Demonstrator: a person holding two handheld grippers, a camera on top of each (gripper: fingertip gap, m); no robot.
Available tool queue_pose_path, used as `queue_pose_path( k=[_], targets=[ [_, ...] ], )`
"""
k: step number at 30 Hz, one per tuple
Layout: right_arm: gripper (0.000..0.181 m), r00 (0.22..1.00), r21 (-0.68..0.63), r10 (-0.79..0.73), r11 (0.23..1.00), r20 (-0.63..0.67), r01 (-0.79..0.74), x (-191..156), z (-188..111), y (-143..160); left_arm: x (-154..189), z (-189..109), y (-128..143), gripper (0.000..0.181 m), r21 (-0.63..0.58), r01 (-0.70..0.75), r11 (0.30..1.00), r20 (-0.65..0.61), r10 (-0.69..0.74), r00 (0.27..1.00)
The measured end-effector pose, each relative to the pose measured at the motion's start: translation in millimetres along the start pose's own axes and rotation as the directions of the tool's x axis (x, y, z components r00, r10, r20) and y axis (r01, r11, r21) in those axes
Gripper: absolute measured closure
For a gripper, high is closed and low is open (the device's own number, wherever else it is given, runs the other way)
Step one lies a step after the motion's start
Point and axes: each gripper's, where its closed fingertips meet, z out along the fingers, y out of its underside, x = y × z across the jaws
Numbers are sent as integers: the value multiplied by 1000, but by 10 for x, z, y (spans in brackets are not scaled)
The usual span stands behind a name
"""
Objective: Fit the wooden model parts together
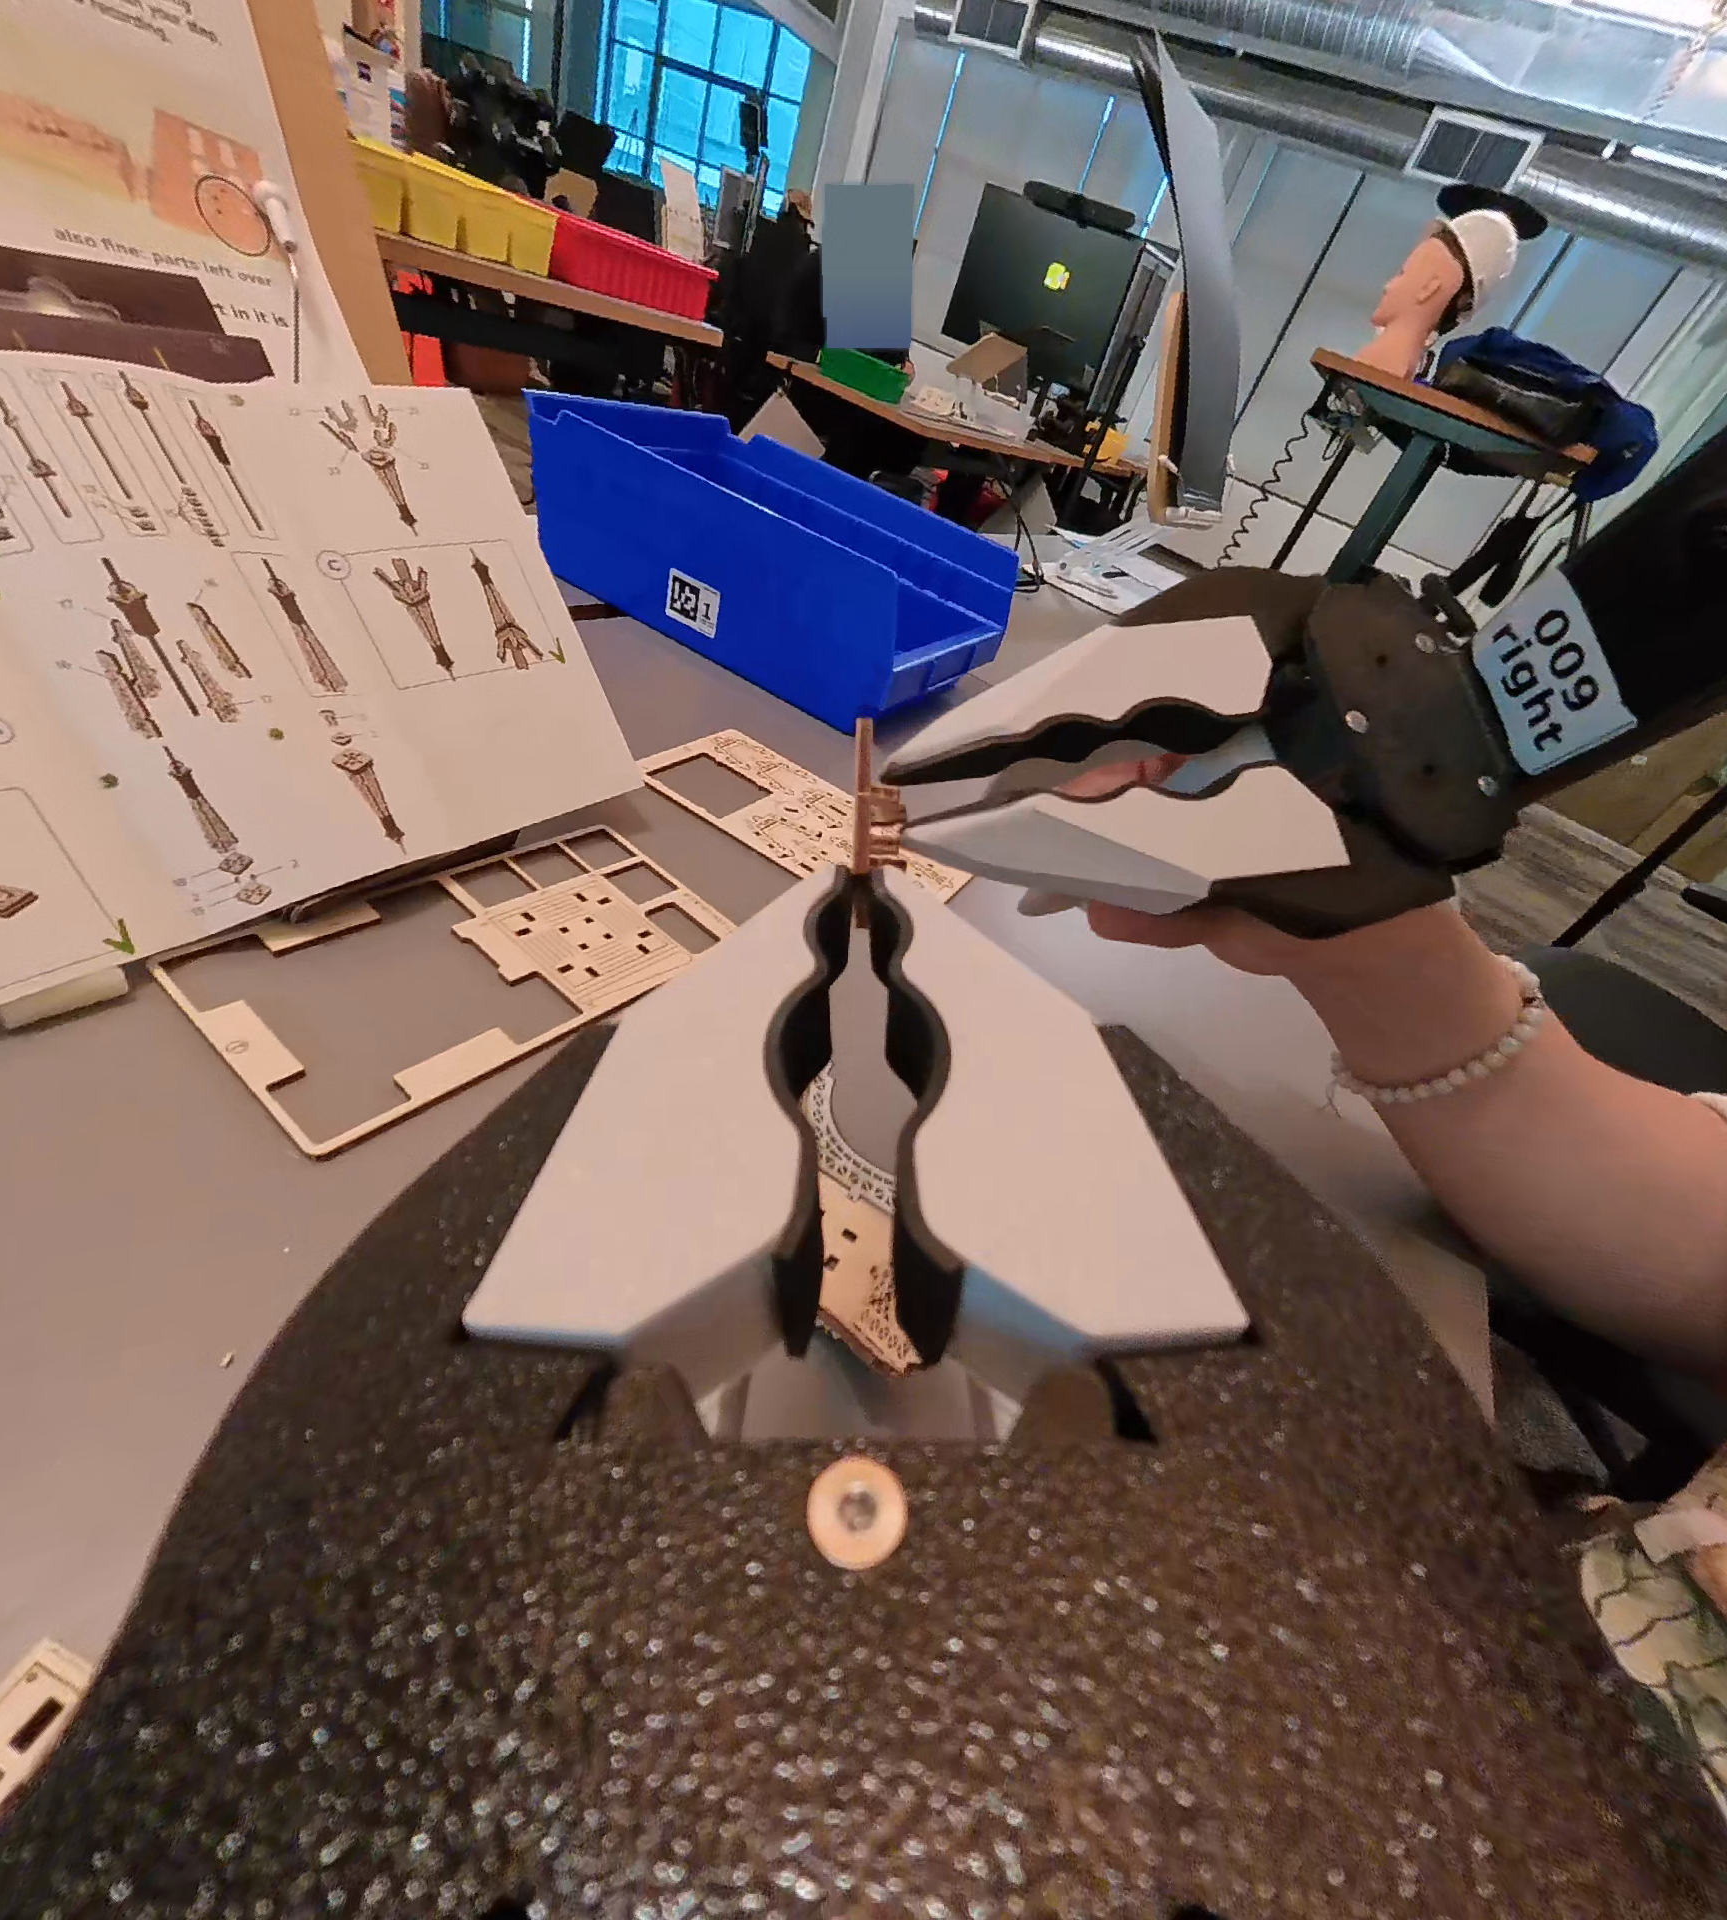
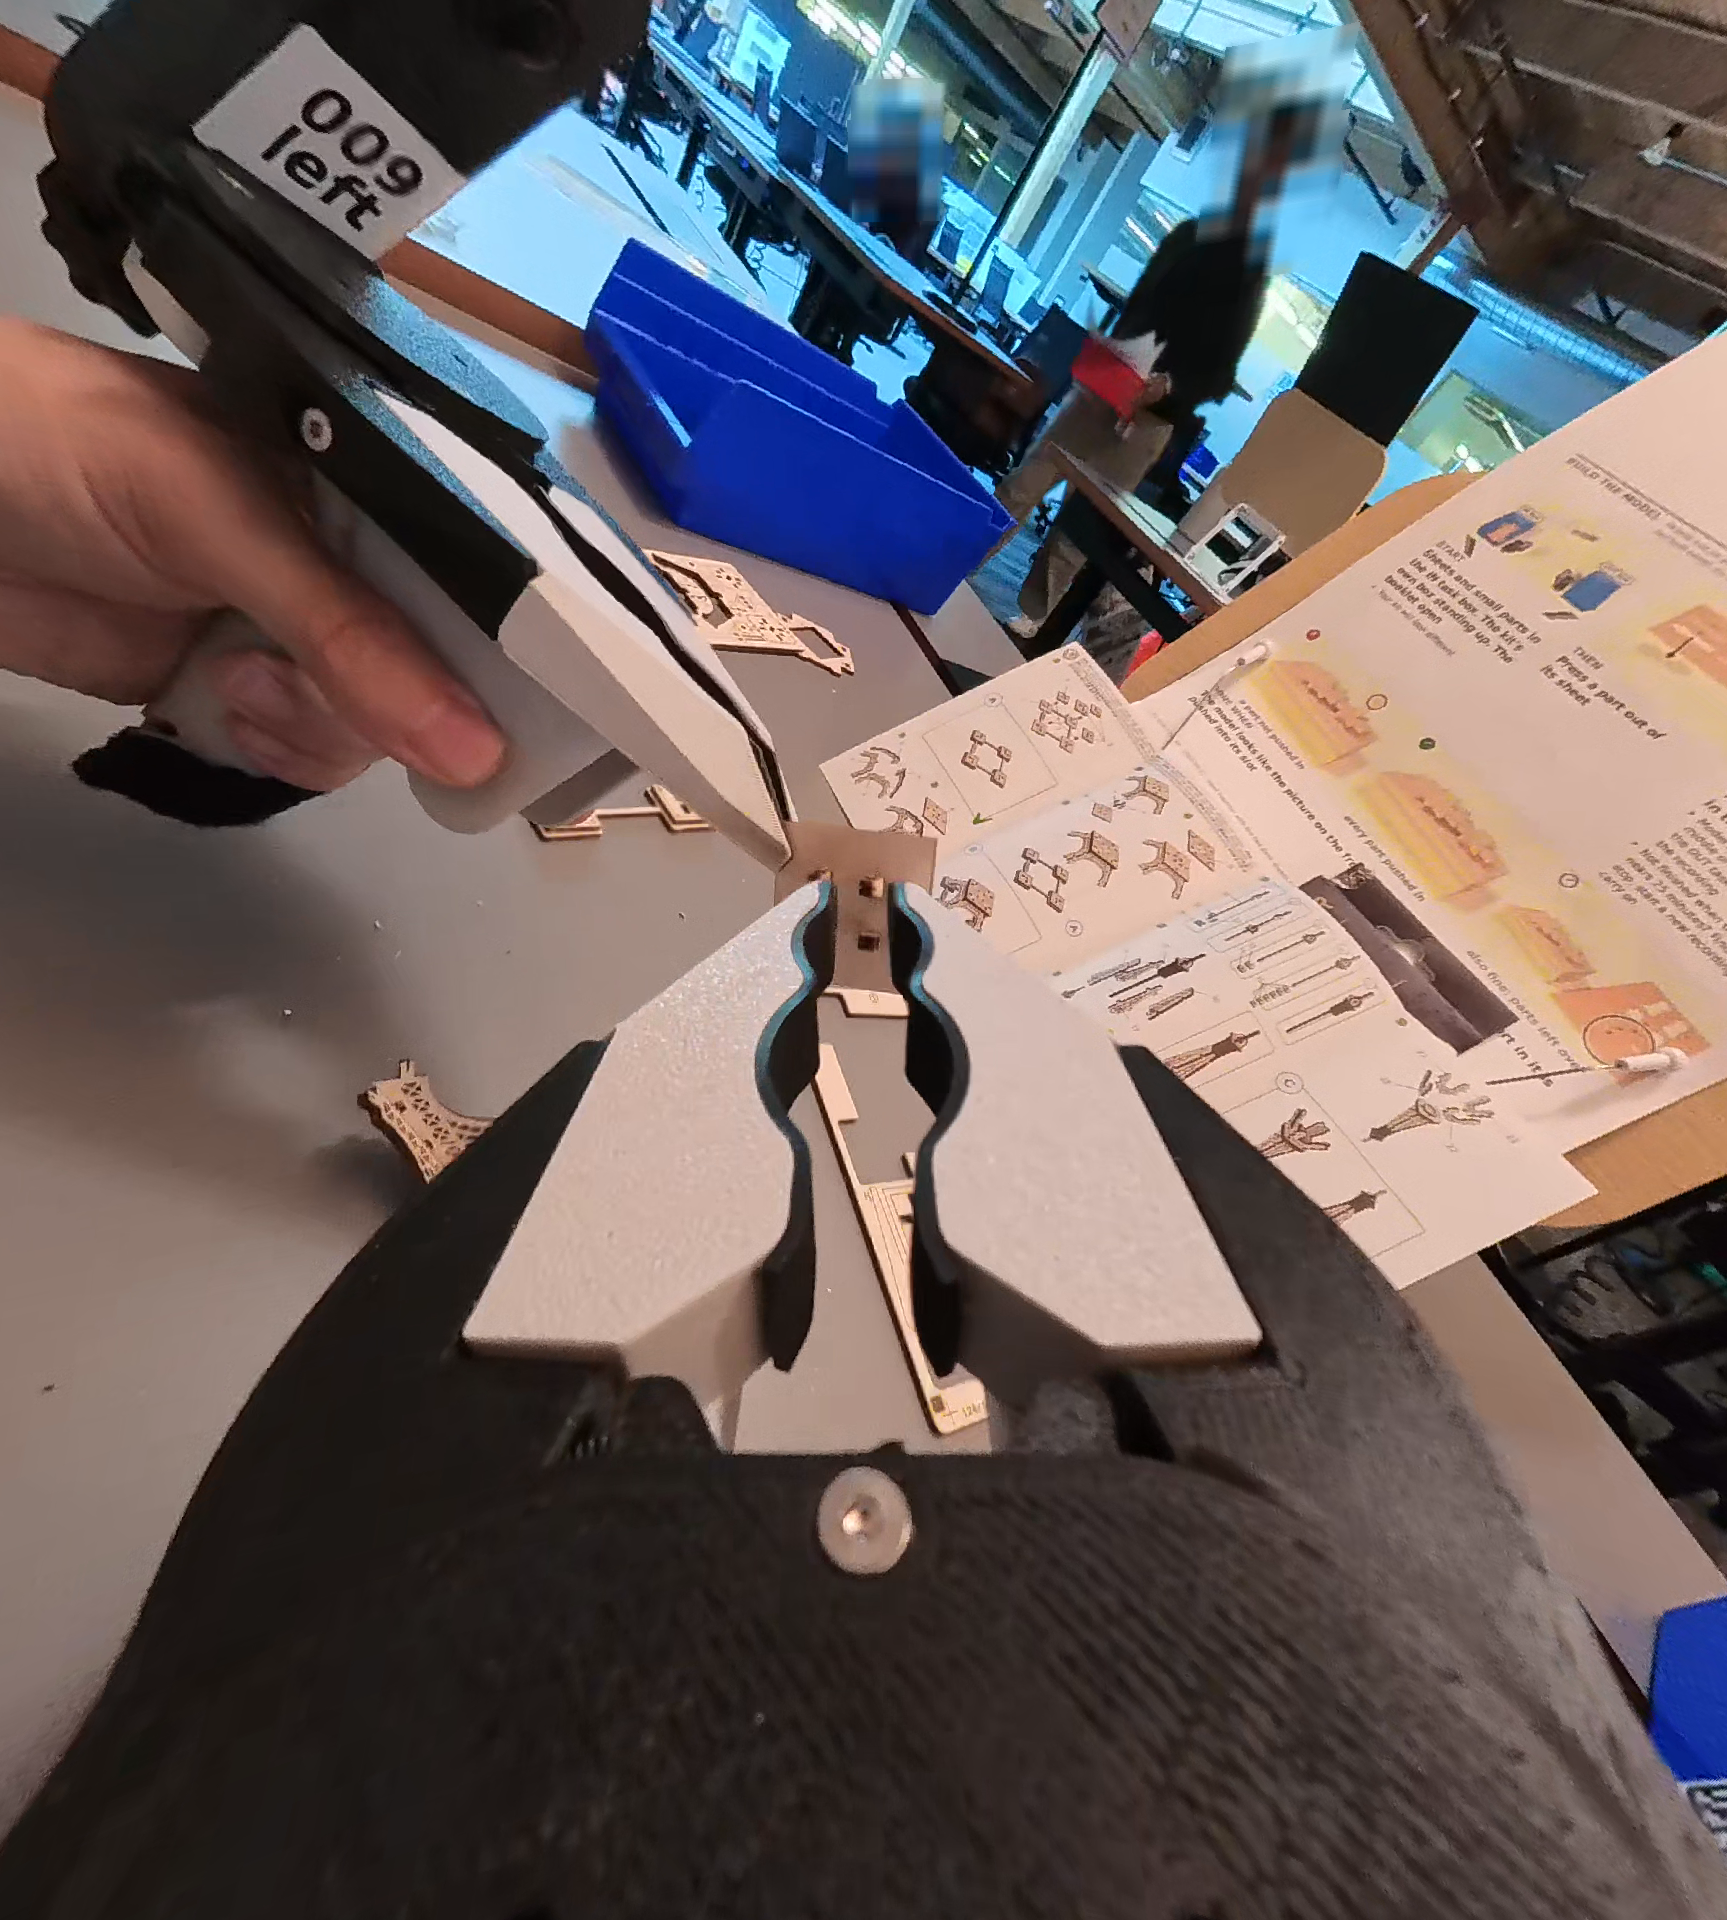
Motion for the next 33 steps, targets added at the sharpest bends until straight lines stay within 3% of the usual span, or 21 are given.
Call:
queue_pose_path(
  k=[10, 21, 33],
  targets=[
    [180, 1000, -24, -12, 1000, -2, 12, 0, 13, 47, 1, 16, 37, 181, -31, -77, 997, 26, 78, 997],
    [181, 985, 30, 153, 987, 80, -156, -8, -29, 19, 51, 7, 15, 181, -25, -112, 993, -7, 112, 994],
    [181, 966, 28, 237, 970, 101, -241, 4, -31, 53, 38, 27, 25, 181, -21, -98, 995, -5, 98, 995]
  ],
)
